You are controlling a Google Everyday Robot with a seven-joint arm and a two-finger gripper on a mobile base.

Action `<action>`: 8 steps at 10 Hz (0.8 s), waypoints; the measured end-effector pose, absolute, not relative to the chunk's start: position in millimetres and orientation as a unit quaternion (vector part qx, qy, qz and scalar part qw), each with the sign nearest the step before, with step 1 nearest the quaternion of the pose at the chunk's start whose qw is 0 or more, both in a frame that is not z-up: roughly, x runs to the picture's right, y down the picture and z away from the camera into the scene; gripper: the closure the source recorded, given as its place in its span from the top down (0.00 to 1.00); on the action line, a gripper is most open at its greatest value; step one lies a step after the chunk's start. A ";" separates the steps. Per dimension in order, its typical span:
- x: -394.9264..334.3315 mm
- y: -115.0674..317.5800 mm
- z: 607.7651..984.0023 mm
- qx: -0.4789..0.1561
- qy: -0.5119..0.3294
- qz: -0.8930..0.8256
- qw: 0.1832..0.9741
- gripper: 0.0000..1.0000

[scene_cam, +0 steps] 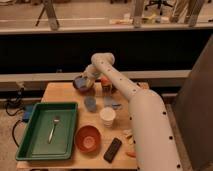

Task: Wipe purple bowl with sponge

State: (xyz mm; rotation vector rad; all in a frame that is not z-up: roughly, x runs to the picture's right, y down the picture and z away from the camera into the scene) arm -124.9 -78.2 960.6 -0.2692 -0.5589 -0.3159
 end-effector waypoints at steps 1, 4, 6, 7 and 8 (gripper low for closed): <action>-126.3 -94.7 959.0 -0.129 -0.266 -0.163 0.941 0.00; -131.5 -115.7 958.0 -0.126 -0.254 -0.184 0.941 0.00; -133.6 -111.8 965.6 -0.129 -0.256 -0.193 0.938 0.00; -133.2 -107.6 970.2 -0.130 -0.258 -0.195 0.937 0.00; -132.0 -105.3 972.8 -0.131 -0.260 -0.196 0.937 0.00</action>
